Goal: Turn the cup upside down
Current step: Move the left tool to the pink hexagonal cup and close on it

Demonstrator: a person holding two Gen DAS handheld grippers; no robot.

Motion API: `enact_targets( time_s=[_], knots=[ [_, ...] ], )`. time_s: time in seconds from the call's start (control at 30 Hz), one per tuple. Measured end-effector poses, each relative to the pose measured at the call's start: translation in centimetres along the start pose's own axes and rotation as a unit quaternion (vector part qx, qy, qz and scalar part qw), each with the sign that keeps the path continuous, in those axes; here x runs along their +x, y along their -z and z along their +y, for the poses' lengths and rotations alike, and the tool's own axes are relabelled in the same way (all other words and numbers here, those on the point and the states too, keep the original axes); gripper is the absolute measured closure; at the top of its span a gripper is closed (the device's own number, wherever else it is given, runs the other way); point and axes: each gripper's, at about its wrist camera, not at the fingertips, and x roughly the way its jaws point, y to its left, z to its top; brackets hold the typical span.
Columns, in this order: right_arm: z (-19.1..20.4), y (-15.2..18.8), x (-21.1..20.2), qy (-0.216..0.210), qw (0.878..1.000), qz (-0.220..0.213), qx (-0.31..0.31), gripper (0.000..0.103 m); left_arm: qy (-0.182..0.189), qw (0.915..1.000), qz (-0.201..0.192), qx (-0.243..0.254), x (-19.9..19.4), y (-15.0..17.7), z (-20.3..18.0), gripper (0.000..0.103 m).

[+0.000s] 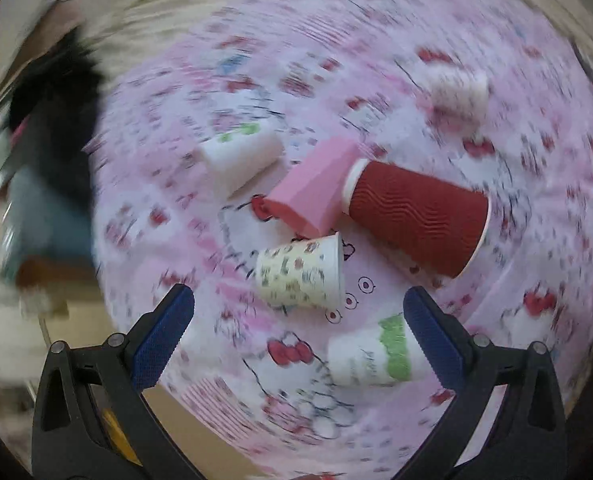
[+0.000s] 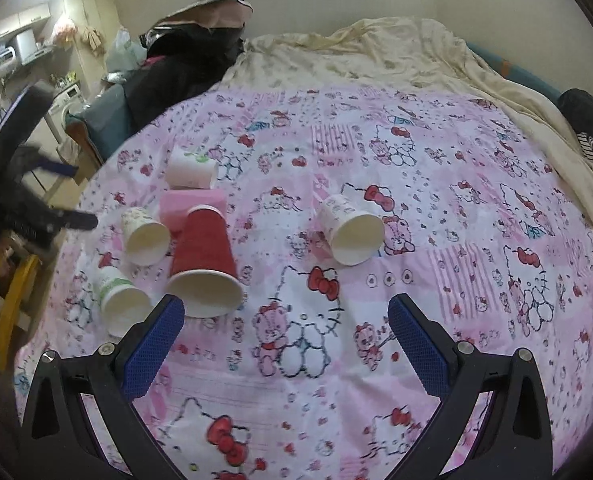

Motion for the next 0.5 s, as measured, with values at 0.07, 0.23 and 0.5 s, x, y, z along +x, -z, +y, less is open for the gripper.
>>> enact_targets(
  time_s=[0.07, 0.23, 0.5],
  knots=[
    [-0.6, 0.3, 0.6, 0.003, 1.0, 0.008, 0.008, 0.0, 0.008, 0.9989, 0.017, 0.043, 1.4, -1.1, -0.1, 0.0],
    [-1.2, 1.3, 2.2, 0.004, 0.999, 0.04, 0.016, 0.0, 0.016, 0.9933, 0.045, 0.105, 4.4, -3.7, -0.8, 0.0],
    [-1.3, 1.1, 3.4, 0.011, 0.999, 0.045, 0.009, 0.0, 0.027, 0.982, 0.097, 0.159, 9.5, -6.7, -2.2, 0.008]
  ],
)
